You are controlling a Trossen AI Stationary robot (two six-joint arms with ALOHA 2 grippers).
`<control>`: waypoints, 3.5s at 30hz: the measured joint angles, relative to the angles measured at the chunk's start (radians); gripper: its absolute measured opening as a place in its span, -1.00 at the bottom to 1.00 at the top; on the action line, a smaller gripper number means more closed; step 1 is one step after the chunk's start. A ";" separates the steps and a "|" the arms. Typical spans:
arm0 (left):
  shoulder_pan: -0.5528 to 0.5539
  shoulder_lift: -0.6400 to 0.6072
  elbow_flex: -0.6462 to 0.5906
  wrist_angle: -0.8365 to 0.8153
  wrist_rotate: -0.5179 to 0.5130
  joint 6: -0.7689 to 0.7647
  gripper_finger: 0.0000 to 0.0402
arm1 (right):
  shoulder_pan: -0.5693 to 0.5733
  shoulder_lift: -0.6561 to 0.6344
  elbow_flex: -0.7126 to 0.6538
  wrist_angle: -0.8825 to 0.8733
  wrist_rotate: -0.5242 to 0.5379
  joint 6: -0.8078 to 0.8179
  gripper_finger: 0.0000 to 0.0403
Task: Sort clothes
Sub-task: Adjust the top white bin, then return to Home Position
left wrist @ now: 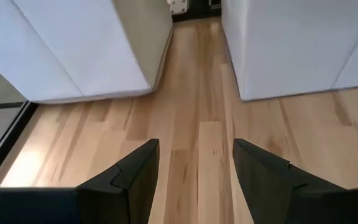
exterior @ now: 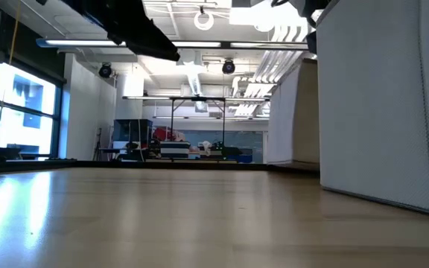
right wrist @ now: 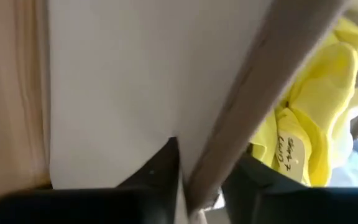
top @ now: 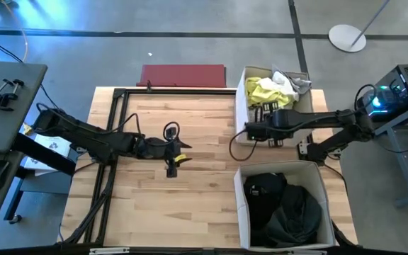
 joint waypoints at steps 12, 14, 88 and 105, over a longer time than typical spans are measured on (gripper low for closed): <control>0.008 0.000 -0.014 0.010 0.021 -0.027 -0.03 | 0.039 -0.010 0.114 -0.101 -0.158 0.202 0.00; 0.008 0.000 -0.014 0.010 0.021 -0.029 -0.03 | 0.063 -0.013 0.161 -0.145 -0.159 0.275 0.01; 0.276 -1.068 -0.701 0.150 0.098 -0.060 -0.03 | -0.087 -0.703 -1.092 2.030 -0.922 0.341 -1.00; 0.277 -1.209 -0.724 -0.025 0.128 0.019 -0.03 | 0.037 -0.671 -1.094 2.057 -0.924 0.268 -1.00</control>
